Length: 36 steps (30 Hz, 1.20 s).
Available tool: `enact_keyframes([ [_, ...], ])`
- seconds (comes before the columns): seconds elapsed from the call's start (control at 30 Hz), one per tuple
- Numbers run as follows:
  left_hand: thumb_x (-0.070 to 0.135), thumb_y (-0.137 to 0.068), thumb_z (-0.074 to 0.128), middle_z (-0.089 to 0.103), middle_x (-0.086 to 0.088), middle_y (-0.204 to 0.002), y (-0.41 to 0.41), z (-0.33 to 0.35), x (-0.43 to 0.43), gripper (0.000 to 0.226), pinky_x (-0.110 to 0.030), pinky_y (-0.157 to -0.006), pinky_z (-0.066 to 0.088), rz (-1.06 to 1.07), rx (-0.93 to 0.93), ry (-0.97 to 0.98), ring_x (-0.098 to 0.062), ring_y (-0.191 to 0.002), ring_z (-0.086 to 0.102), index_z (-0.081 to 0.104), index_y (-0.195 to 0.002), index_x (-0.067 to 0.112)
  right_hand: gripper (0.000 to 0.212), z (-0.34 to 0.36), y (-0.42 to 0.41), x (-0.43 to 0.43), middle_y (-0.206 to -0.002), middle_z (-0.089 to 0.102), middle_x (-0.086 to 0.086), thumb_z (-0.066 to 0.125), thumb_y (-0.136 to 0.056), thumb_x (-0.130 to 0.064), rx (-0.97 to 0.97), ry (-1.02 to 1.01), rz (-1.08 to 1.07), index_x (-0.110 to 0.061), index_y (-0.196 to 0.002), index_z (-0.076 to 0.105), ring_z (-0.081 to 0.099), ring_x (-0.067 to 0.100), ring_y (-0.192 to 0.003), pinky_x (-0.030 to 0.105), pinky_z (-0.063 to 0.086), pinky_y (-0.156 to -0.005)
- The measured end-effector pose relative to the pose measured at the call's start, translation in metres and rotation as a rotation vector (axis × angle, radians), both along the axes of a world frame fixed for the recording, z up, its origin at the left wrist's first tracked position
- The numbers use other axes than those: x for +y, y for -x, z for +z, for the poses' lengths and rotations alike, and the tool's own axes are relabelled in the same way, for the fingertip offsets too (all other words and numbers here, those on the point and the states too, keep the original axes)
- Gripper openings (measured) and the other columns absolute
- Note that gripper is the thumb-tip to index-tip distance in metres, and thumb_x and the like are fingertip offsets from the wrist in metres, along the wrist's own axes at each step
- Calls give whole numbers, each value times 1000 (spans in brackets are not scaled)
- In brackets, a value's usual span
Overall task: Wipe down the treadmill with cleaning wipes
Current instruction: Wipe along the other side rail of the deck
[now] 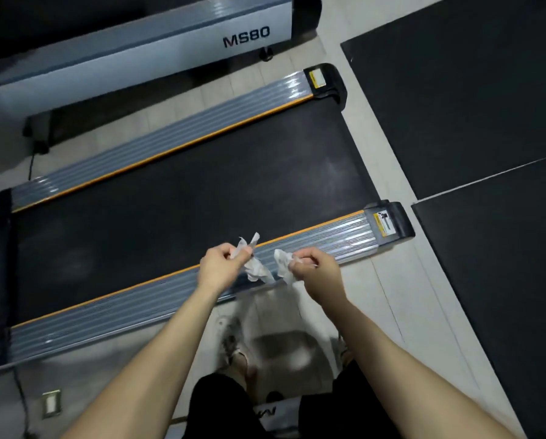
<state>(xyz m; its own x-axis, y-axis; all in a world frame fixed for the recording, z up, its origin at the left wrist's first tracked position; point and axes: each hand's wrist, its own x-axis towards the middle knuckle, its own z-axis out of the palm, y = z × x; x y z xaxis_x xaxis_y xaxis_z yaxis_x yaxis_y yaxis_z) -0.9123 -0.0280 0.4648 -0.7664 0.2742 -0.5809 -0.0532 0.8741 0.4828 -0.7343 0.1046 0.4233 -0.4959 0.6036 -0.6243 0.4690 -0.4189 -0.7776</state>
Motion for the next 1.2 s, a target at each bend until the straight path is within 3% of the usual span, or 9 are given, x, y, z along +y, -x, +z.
enact_keyframes([
  [0.17,14,-105,69,63,-4,-71,-5,-68,-9,29,-14,-53,49,-70,-215,-158,1,-56,60,66,-86,-7,30,-59,34,-47,-85,77,-9,92,-81,-24,61,-62,155,-22,-105,74,70,-1,-80,26,56,-77],
  [0.27,23,-107,68,71,3,-75,14,-125,-20,24,-21,-65,53,-72,-242,-270,0,-65,66,68,-90,5,43,-114,51,-66,-97,76,-17,89,-75,-18,38,-121,168,-34,-111,71,72,1,-92,25,57,-85],
  [0.4,33,-101,56,80,-8,-98,45,-211,-58,23,-39,-89,59,-13,-256,-353,-24,-98,76,73,-99,17,26,-201,68,-69,-77,73,-16,77,-87,0,-11,-89,33,-21,-103,72,66,-2,-73,25,52,-75],
  [0.5,26,-100,67,78,6,-93,56,-281,-89,7,-34,-85,57,-124,-51,-361,-12,-93,75,65,-106,27,20,-262,82,-65,-60,64,-15,79,-90,1,-44,25,-14,-14,-96,67,60,2,-58,25,50,-66],
  [0.57,22,-97,76,73,8,-97,55,-315,-97,21,-32,-85,57,-162,-78,-384,-8,-90,70,60,-110,29,19,-290,89,-63,-57,56,-17,79,-90,2,-34,80,-37,-13,-95,68,54,4,-56,24,48,-66],
  [0.77,52,-70,75,77,-4,-107,46,-348,-70,60,-37,-90,59,-89,-322,-501,-14,-92,73,53,-120,27,20,-304,99,-52,-78,77,2,79,-89,0,63,174,-23,-7,-107,72,70,15,-65,33,60,-75],
  [1.0,-4,-89,80,78,-11,-110,42,-359,-60,65,-29,-68,59,-34,-321,-645,-23,-85,78,44,-135,22,44,-305,104,-52,-91,82,9,86,-86,-11,33,106,-26,-14,-125,65,78,24,-79,49,65,-88],
  [1.07,-9,-89,78,78,-13,-113,40,-362,-60,65,-30,-66,58,-27,-302,-662,-22,-84,78,45,-133,24,60,-307,99,-52,-93,79,-1,86,-86,-17,-43,-71,-15,-19,-138,56,76,17,-80,42,65,-86],
  [1.2,-8,-86,82,77,-14,-109,38,-365,-63,62,-32,-65,57,-9,-261,-597,-23,-81,78,45,-124,24,61,-304,76,-57,-129,59,-16,73,-94,-27,-10,-835,255,-39,-147,46,70,6,-96,34,57,-86],
])
